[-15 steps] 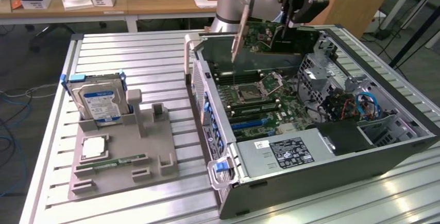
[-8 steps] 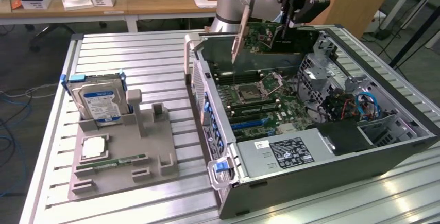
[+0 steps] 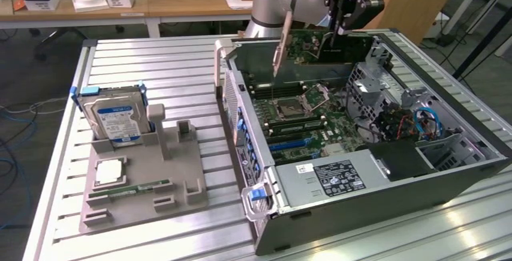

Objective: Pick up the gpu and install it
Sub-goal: 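Insert the gpu into the slot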

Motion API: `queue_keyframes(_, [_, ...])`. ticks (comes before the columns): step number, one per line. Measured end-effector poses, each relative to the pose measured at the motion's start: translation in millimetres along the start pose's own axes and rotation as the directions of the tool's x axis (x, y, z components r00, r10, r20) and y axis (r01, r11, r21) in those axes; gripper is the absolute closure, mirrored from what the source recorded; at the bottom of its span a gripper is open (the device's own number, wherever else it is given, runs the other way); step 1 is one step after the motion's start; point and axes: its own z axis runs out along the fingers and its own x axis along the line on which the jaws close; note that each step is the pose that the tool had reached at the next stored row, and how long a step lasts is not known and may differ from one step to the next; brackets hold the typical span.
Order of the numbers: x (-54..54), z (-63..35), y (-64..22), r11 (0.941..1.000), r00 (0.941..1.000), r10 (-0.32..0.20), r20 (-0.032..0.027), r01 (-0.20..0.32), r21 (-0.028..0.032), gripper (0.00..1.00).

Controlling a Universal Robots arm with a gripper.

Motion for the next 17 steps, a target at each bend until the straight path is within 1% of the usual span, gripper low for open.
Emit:
queue_keyframes(2, [0.1, 3.4, 0.2, 1.0000, 1.0000, 0.000, 0.0002, 0.000, 0.0022, 0.74])
queue_keyframes(6, [0.4, 10.5, 1.3, 1.0000, 1.0000, 0.000, 0.0001, 0.000, 0.0031, 0.74])
queue_keyframes(10, [0.7, 17.8, 2.7, 1.0000, 1.0000, 0.000, 0.0005, 0.000, 0.0058, 0.74])
queue_keyframes(17, [2.2, 30.3, 5.2, 1.0000, 1.0000, 0.000, 0.0004, 0.000, 0.0061, 0.74])
